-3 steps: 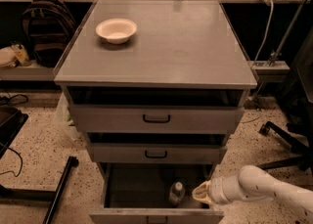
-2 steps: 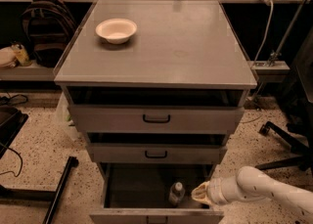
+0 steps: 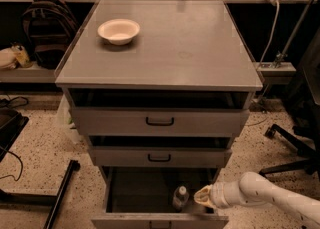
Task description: Pick blue plastic bottle from bottom drawer and place on counter
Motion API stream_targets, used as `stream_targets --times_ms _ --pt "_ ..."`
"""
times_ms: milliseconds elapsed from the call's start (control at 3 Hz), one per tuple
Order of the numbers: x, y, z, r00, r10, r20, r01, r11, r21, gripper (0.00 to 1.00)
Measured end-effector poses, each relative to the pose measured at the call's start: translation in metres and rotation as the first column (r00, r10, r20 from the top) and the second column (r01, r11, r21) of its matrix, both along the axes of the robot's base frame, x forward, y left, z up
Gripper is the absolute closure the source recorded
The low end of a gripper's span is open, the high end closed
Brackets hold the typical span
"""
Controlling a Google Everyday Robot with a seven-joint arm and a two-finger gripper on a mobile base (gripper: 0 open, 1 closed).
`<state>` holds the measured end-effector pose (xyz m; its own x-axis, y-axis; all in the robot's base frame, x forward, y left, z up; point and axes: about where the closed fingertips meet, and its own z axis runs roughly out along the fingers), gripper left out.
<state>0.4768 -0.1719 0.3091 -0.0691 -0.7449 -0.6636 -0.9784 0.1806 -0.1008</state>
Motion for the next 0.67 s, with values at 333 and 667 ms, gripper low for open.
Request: stream_targets --times_ms 333,667 --pt "0.01 0.0 -0.01 0.9998 0.001 0.017 -0.001 1.0 0.007 0.34" --pt "0.017 0.001 -0.02 0.9998 -0.003 0.019 0.002 1.0 0.02 0.2"
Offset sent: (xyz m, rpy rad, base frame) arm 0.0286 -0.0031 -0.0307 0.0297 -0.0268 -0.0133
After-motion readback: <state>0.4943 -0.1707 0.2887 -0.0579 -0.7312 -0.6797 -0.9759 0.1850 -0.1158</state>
